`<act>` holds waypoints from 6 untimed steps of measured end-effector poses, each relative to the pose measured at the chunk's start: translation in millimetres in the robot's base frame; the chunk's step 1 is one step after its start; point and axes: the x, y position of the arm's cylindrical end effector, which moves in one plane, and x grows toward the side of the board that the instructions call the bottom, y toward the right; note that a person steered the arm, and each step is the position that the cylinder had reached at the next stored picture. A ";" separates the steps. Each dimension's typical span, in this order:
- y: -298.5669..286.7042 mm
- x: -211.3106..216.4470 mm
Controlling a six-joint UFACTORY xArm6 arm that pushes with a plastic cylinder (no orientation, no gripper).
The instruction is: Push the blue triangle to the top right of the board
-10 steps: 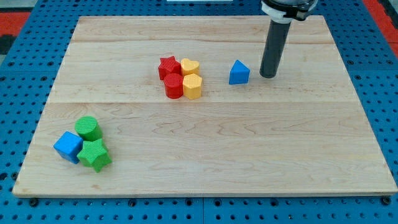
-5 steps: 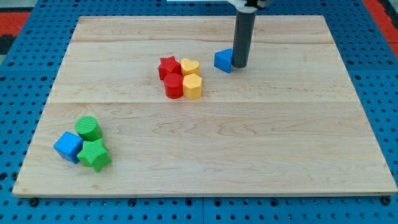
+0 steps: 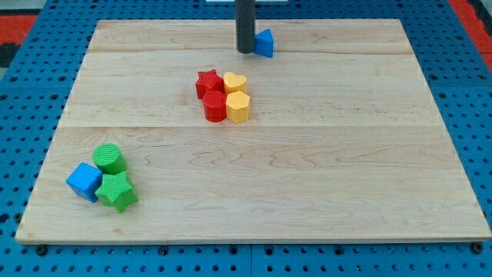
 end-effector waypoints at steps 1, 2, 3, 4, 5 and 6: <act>49.2 -4.3; 77.6 -9.4; 49.1 -16.9; 70.1 -41.4; 121.0 -43.2; 124.9 -26.7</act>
